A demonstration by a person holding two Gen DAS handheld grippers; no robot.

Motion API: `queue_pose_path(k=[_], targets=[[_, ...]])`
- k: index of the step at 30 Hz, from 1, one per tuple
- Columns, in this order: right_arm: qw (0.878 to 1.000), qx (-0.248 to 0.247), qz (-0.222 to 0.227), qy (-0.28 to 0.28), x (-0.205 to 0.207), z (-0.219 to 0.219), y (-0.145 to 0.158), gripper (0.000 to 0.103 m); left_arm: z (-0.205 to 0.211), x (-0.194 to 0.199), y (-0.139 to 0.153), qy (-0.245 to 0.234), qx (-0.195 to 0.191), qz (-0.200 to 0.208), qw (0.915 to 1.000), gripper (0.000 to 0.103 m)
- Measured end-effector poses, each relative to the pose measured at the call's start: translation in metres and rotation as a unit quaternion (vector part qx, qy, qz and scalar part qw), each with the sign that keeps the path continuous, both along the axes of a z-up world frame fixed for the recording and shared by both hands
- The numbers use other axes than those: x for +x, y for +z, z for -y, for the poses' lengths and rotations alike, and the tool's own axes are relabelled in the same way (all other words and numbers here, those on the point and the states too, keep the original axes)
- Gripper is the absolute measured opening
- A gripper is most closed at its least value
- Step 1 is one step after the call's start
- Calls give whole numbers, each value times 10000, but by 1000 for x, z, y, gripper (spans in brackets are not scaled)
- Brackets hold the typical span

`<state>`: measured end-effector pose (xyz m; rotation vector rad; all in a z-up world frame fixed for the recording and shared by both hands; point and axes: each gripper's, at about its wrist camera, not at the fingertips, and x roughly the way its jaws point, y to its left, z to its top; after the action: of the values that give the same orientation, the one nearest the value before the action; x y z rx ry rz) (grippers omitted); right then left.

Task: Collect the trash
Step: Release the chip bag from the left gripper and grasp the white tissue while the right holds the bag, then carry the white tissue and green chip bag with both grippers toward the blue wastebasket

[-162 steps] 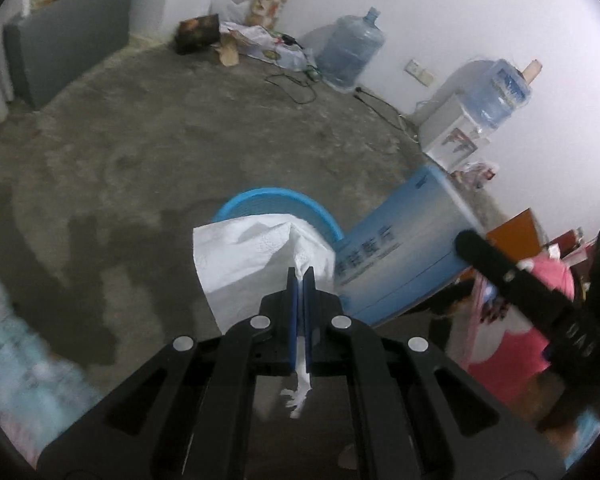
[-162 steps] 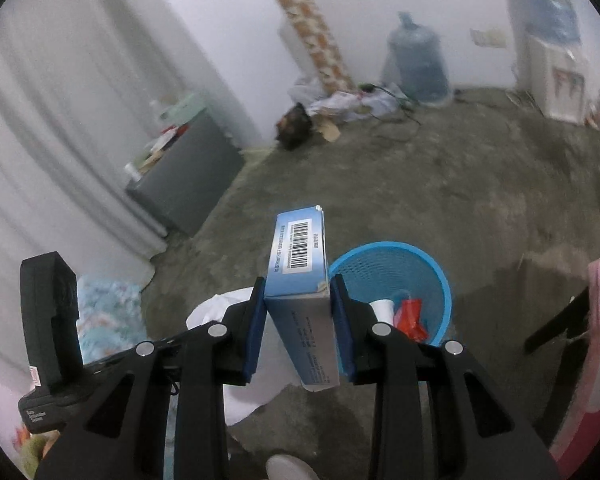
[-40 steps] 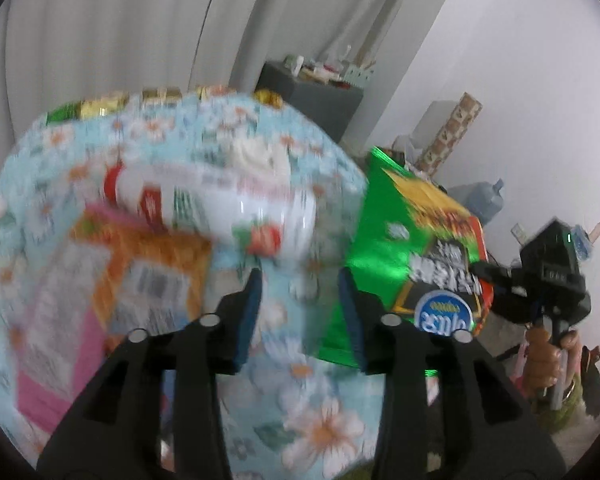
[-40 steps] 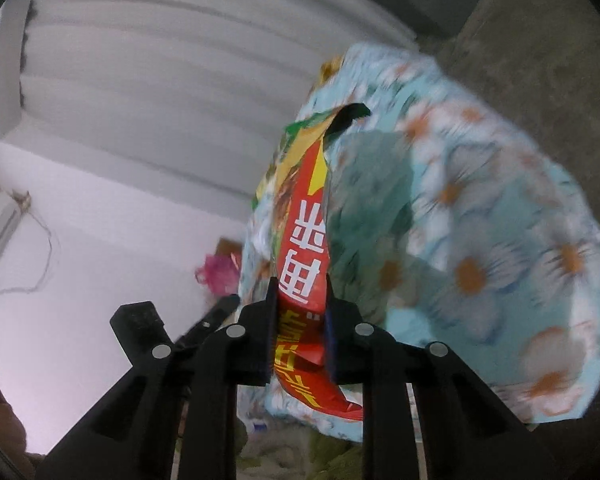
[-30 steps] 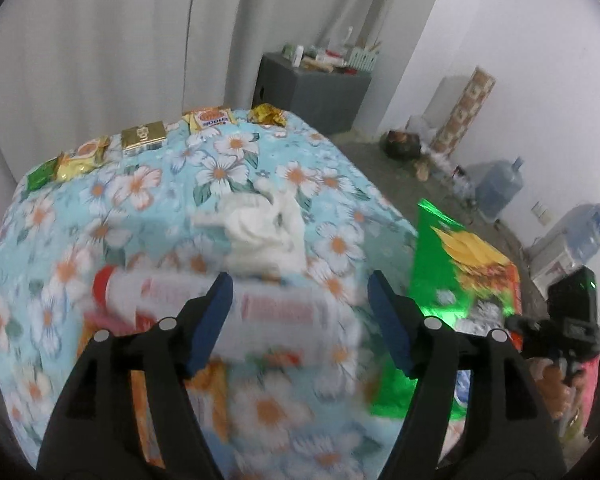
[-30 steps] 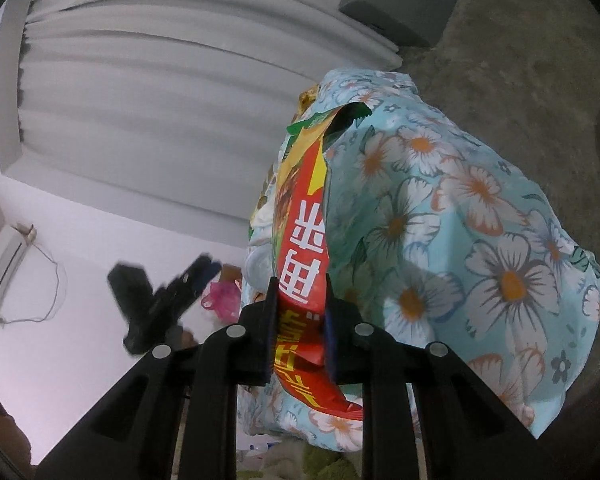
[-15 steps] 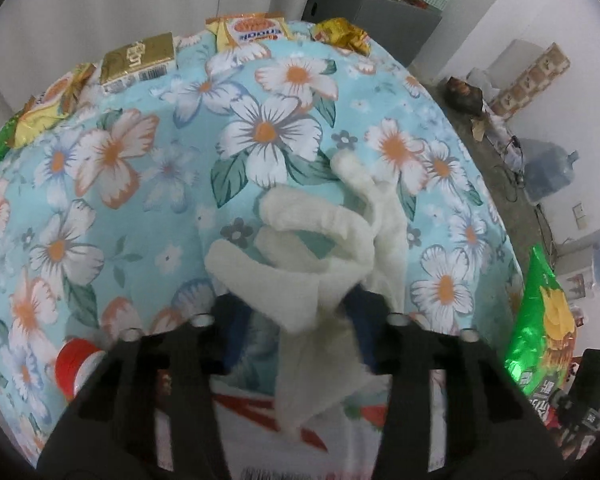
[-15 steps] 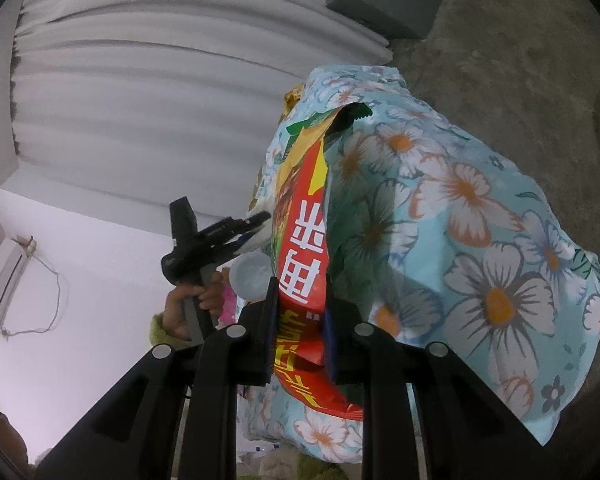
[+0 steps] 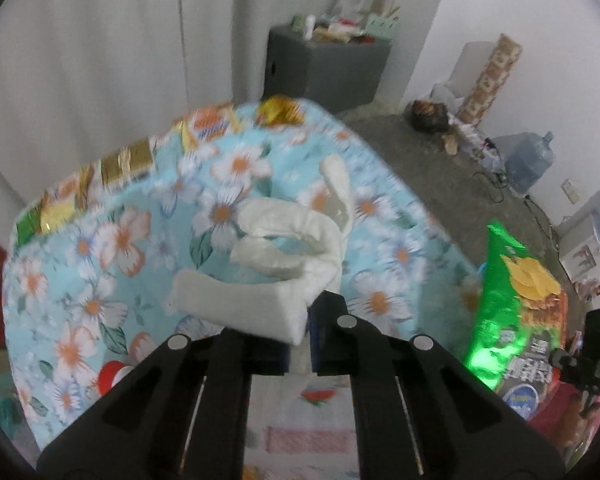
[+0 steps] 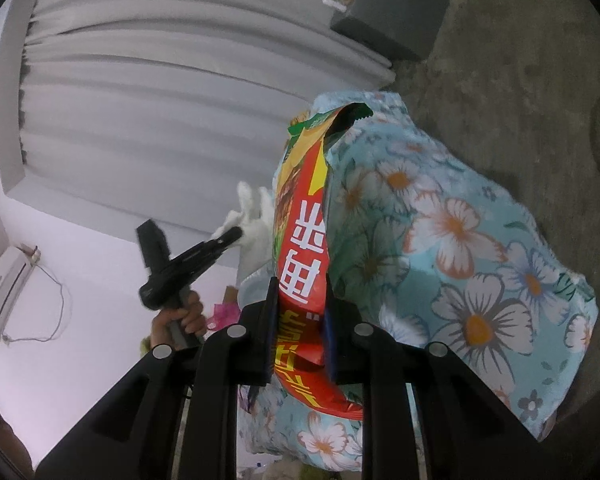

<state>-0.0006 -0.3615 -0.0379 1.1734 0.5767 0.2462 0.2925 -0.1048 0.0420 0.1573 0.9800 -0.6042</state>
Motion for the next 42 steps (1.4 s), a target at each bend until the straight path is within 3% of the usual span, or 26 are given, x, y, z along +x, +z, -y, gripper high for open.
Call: queue_pose_path(k=[11,18,21,27,33,36,42], targets=[[9966,-294,383,-666,-53,23,43,18,45,-69,88,-835,-667,791,9911,4],[9837,-781,488,-1542,-106,54,73,18,113,-119,111,-1616,-853,1086,9771,4],[9718,-1048,331,-2088,-140,72,80,18,150,-141,108,-1987,-863,1060,9705,4],[9367,-1592,-254,-3108,-192,98,78,18,242,-180,71,-2695,-772,649,9577,4],[8865,-1749,-1147,-4128,-229,134,43,18,327,-208,9,-3156,-655,56,9466,4],[8750,-1436,-1459,-4388,-238,157,9,18,377,-225,-34,-3371,-360,-294,9403,4],[8659,-635,-1820,-4616,-241,201,-69,18,451,-239,-103,-3426,-9,-951,9347,5]])
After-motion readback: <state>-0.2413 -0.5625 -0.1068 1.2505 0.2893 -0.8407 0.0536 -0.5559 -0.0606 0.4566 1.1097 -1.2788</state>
